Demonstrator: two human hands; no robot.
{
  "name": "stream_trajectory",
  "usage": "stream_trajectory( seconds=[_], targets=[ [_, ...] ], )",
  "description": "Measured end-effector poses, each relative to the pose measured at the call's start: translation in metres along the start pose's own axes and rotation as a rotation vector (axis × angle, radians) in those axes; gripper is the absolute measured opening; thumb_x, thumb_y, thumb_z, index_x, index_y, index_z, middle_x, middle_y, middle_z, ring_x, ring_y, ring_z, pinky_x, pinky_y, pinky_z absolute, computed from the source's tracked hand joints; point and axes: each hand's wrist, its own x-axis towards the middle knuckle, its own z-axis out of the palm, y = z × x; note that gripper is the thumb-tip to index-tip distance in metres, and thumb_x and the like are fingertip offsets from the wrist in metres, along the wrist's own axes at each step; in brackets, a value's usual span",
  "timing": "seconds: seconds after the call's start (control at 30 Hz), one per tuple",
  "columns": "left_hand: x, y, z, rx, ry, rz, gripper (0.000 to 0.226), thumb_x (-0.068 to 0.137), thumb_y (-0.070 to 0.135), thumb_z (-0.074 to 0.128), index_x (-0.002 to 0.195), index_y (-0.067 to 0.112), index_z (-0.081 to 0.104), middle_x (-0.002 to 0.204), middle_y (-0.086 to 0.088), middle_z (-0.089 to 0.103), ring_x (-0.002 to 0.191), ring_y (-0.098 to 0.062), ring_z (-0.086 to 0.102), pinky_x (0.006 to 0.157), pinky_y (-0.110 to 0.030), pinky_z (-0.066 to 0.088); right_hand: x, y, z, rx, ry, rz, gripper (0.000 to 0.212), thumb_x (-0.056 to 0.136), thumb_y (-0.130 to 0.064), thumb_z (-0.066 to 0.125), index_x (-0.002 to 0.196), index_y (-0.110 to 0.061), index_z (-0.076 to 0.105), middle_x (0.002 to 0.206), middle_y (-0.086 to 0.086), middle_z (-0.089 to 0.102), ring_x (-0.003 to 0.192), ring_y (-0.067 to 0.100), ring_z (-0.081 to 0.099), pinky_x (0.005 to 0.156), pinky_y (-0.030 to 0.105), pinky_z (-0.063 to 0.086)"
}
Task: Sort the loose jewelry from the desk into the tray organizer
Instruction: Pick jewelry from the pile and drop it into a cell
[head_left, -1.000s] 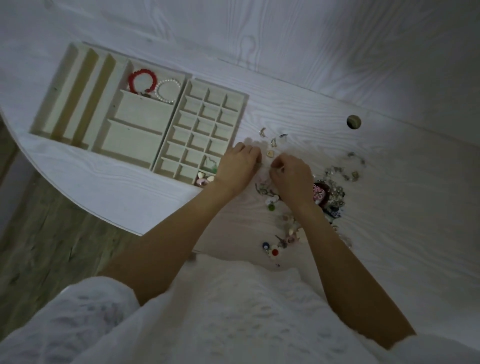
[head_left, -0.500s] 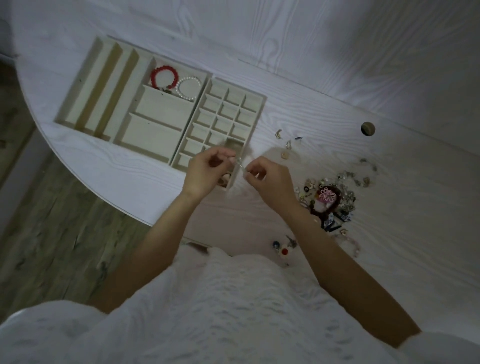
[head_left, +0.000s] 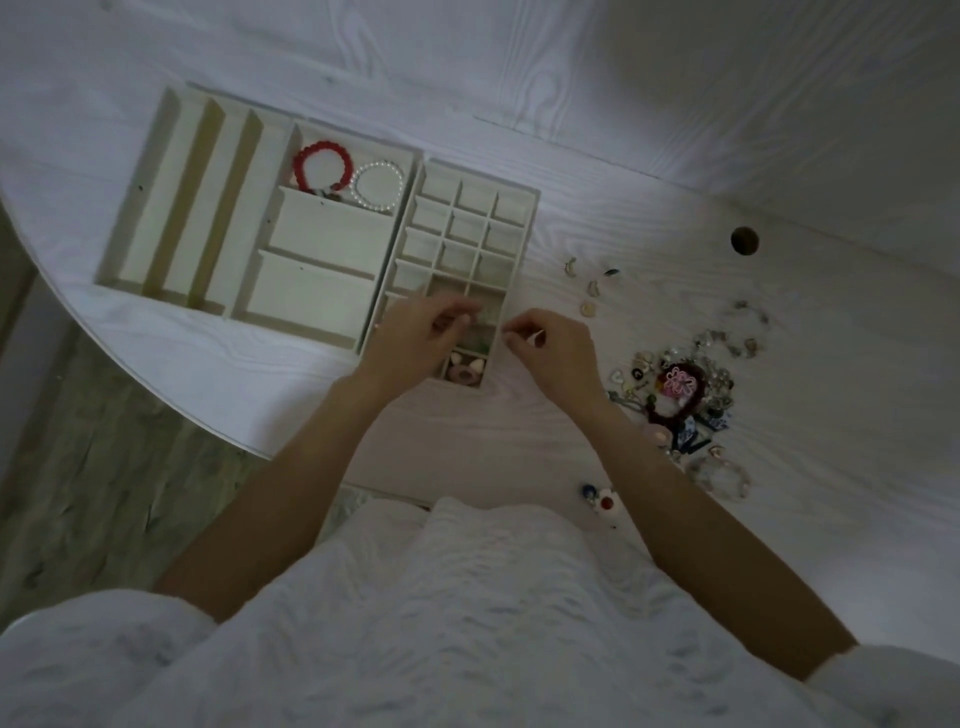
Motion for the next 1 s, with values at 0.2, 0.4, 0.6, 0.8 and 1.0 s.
stream_trajectory(
  seconds=[0.2, 0.4, 0.6, 0.8, 1.0],
  targets=[
    [-0.007, -0.022, 0.000, 0.246, 0.125, 0.078, 0.022, 0.077, 0.010, 0.069, 0.099, 0.010, 0.068, 0.091, -0.009, 0.065, 0.079, -0.028, 0.060, 0.070, -0.029, 0.047, 0.006, -0.003, 0.000, -0.094, 0.041, -0.185, 0.013, 0.086, -0.015, 0.063, 0.098, -0.013, 0.066, 0.093, 0.004, 0.061, 0.074, 0.005, 0.046, 0.066, 0.014, 0.030],
    [0.004, -0.017, 0.005, 0.270, 0.109, 0.057, 0.027, 0.080, 0.012, 0.069, 0.107, 0.010, 0.068, 0.097, -0.013, 0.063, 0.086, -0.031, 0.061, 0.072, -0.038, 0.052, 0.018, -0.014, 0.013, -0.368, -0.022, -0.291, 0.028, 0.084, -0.013, 0.062, 0.112, -0.013, 0.066, 0.101, 0.013, 0.053, 0.095, 0.028, 0.047, 0.069, 0.029, 0.039],
    [0.007, -0.013, 0.006, 0.303, 0.106, 0.054, 0.018, 0.080, 0.014, 0.068, 0.097, 0.014, 0.073, 0.095, -0.008, 0.066, 0.079, -0.027, 0.063, 0.064, -0.031, 0.046, 0.026, -0.018, 0.014, -0.400, -0.054, -0.289, 0.022, 0.088, -0.017, 0.057, 0.106, -0.013, 0.068, 0.101, 0.012, 0.050, 0.095, 0.026, 0.044, 0.069, 0.029, 0.034],
    [0.003, -0.013, 0.004, 0.394, 0.149, 0.142, 0.012, 0.075, 0.016, 0.073, 0.087, 0.016, 0.074, 0.082, -0.004, 0.068, 0.076, -0.027, 0.060, 0.061, -0.024, 0.039, 0.025, -0.014, 0.013, -0.363, -0.035, -0.306, 0.016, 0.083, -0.015, 0.064, 0.098, -0.009, 0.065, 0.102, 0.011, 0.053, 0.096, 0.027, 0.047, 0.070, 0.029, 0.038],
    [0.000, -0.015, 0.009, 0.367, 0.130, 0.197, 0.021, 0.080, 0.036, 0.062, 0.081, 0.017, 0.071, 0.073, -0.001, 0.067, 0.071, -0.024, 0.058, 0.059, -0.027, 0.043, 0.012, -0.003, 0.007, -0.367, 0.044, -0.424, 0.011, 0.076, -0.014, 0.072, 0.084, -0.009, 0.066, 0.094, 0.009, 0.062, 0.086, 0.028, 0.051, 0.071, 0.029, 0.040]
  ],
)
